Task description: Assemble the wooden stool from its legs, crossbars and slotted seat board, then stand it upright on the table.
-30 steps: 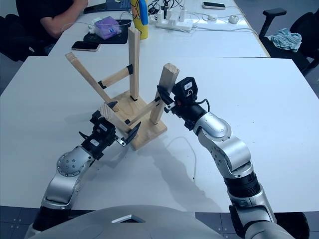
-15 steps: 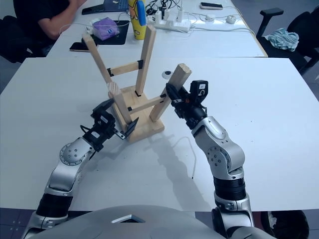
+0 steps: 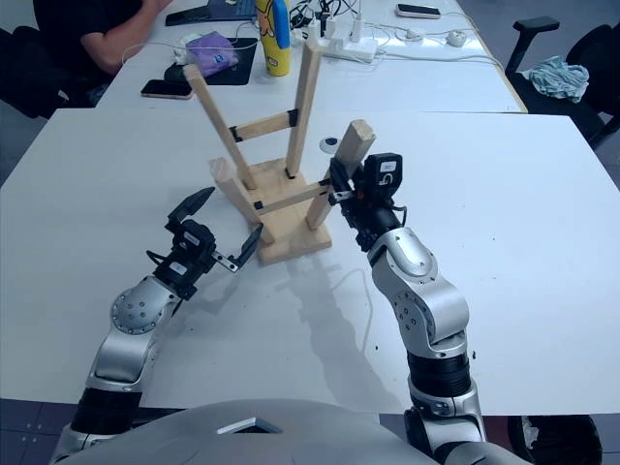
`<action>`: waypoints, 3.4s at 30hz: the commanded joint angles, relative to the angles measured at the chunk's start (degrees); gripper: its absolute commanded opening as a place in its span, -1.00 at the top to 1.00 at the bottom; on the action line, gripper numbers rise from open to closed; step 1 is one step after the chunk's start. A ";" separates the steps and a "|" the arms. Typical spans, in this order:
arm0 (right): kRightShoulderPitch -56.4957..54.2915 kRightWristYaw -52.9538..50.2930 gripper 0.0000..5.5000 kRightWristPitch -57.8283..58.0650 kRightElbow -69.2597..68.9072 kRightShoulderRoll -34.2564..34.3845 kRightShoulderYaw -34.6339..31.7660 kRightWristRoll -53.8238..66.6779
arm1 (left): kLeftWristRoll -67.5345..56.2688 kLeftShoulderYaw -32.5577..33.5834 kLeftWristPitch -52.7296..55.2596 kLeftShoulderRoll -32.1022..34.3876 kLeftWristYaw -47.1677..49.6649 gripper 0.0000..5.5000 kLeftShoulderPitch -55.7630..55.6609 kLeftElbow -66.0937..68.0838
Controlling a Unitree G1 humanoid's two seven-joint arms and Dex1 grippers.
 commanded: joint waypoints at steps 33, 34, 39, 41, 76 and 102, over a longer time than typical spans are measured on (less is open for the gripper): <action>2.24 2.30 0.23 3.15 -2.19 7.46 -3.71 -0.61 | 0.86 -2.90 0.90 -1.05 0.77 -0.96 1.15 0.37; 2.17 2.46 0.20 2.66 -2.43 7.71 -3.93 -0.50 | 0.81 -2.89 0.93 -1.06 0.76 -0.96 1.20 0.40; 1.44 3.19 0.20 -0.52 -3.87 8.87 -6.03 0.86 | 0.78 -3.12 0.81 -1.14 0.71 -0.96 1.58 0.75; 0.97 3.86 0.20 -1.56 -5.16 8.44 -7.66 1.69 | 0.85 -3.23 0.76 -1.14 0.78 -0.96 1.85 0.88; 2.45 18.28 1.00 -15.13 11.66 -6.17 -10.57 -7.38 | -1.41 -5.18 10.56 -3.08 -1.18 -0.82 1.51 2.95; -1.77 28.66 1.00 -14.26 40.22 -2.97 5.33 -15.92 | -3.45 -10.87 24.82 -3.74 -6.00 0.49 -13.12 10.91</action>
